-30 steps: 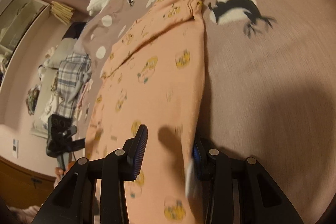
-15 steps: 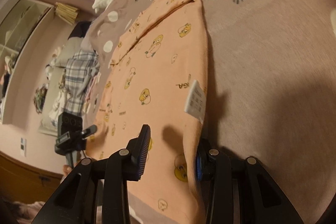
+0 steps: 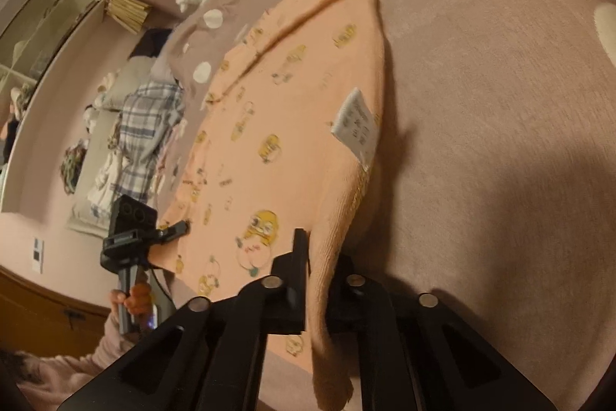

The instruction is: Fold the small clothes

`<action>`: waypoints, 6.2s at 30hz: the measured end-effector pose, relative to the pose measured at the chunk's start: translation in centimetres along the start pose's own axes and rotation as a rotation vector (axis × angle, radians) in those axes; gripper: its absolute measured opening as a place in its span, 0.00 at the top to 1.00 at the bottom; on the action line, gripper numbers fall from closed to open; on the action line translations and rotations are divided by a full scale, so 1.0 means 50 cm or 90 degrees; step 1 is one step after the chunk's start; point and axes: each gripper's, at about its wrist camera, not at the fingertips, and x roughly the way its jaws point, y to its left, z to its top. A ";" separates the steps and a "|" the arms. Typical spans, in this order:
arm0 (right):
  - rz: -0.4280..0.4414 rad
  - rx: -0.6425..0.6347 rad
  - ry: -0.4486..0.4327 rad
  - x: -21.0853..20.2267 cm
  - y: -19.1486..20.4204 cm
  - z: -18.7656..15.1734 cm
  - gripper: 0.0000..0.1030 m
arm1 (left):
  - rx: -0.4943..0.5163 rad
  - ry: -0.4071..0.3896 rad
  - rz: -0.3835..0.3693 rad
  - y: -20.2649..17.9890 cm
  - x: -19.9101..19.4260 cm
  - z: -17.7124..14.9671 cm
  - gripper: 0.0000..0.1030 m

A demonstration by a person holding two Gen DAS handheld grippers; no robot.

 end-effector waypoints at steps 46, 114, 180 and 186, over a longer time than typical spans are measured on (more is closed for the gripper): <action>0.027 -0.067 -0.218 -0.005 0.076 0.428 0.95 | 0.094 -0.147 -0.021 -0.168 0.049 0.462 0.96; -0.335 -0.361 0.029 0.299 0.134 0.449 0.88 | 0.279 -0.046 0.343 -0.146 0.211 0.519 0.77; -0.258 -0.186 -0.020 0.437 0.195 0.517 0.78 | 0.088 -0.095 0.188 -0.038 0.118 0.507 0.71; -0.286 -0.207 -0.006 0.431 0.198 0.500 0.79 | 0.102 -0.083 0.209 -0.045 0.124 0.512 0.71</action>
